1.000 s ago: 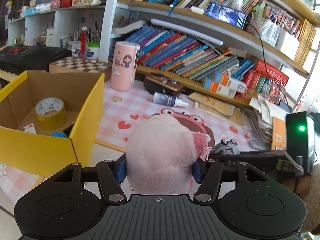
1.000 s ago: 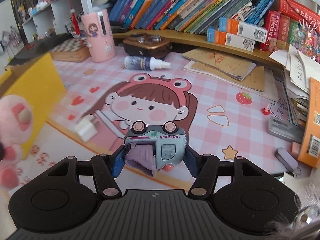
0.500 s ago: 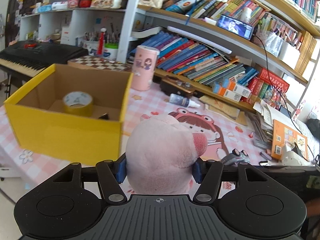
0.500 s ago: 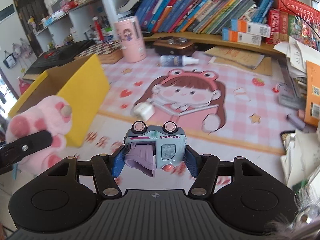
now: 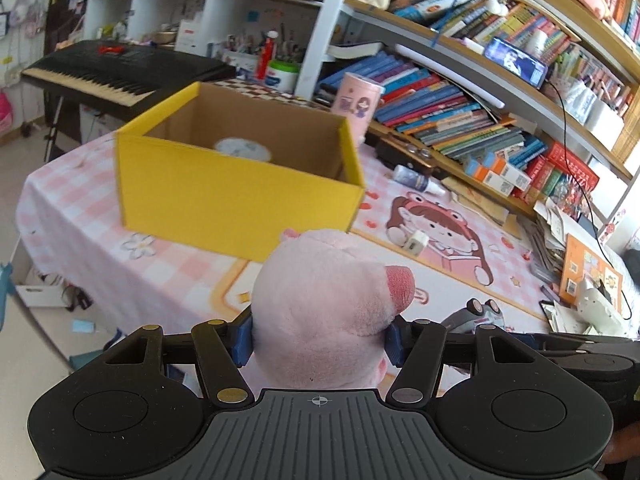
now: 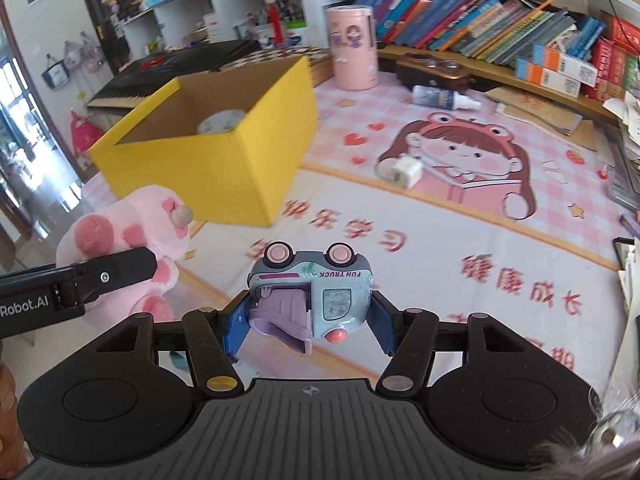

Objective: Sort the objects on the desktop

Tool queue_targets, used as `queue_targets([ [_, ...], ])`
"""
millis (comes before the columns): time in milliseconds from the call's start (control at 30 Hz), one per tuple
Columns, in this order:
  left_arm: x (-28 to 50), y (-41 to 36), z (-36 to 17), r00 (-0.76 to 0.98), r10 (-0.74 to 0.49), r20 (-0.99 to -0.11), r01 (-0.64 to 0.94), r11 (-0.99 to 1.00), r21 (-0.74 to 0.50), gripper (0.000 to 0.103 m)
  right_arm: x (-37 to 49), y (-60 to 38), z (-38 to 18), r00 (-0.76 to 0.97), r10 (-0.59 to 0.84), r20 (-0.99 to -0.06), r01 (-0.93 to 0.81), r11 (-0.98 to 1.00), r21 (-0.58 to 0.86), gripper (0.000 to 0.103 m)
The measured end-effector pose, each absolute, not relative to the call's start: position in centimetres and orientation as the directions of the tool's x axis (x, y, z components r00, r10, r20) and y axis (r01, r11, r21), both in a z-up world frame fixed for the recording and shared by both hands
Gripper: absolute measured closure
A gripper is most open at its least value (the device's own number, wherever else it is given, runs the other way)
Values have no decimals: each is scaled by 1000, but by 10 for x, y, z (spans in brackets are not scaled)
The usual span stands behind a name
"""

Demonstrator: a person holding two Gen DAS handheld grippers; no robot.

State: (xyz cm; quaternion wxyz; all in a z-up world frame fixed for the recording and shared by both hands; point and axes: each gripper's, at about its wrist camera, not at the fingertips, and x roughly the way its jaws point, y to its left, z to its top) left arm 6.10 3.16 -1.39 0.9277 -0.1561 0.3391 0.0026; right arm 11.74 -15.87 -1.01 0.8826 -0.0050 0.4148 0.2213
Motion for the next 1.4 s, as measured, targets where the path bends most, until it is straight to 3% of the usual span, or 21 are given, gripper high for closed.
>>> queue_targets([
  [1400, -29, 134, -11, 802, -71, -594, -149, 938, -313, 43, 30, -49, -6, 537, 425, -728, -472, 867, 159, 45],
])
